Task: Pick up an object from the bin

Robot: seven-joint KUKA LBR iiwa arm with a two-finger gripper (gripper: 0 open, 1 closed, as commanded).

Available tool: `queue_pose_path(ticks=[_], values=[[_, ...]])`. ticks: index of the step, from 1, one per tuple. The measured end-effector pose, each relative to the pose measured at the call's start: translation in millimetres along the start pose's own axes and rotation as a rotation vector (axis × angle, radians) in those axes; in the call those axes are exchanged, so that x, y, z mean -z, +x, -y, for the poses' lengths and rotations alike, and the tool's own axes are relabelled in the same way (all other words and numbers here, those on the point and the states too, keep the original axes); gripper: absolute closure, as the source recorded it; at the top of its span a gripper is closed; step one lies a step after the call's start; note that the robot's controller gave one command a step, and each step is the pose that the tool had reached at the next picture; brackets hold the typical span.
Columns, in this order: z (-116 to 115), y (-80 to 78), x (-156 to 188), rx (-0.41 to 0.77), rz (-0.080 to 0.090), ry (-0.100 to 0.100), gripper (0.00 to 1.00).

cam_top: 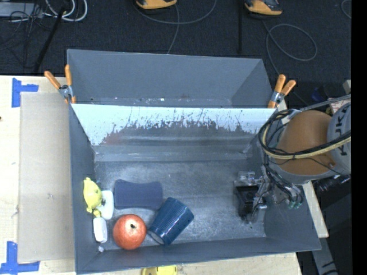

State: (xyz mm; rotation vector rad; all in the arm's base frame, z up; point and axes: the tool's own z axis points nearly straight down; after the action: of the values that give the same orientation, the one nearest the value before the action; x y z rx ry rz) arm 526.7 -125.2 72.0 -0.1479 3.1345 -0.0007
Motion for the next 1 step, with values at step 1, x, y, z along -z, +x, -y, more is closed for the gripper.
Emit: queue_pose_path(ticks=[1], values=[[-0.1, 0.0, 0.0, 0.001, 0.000, 0.000, 1.00]])
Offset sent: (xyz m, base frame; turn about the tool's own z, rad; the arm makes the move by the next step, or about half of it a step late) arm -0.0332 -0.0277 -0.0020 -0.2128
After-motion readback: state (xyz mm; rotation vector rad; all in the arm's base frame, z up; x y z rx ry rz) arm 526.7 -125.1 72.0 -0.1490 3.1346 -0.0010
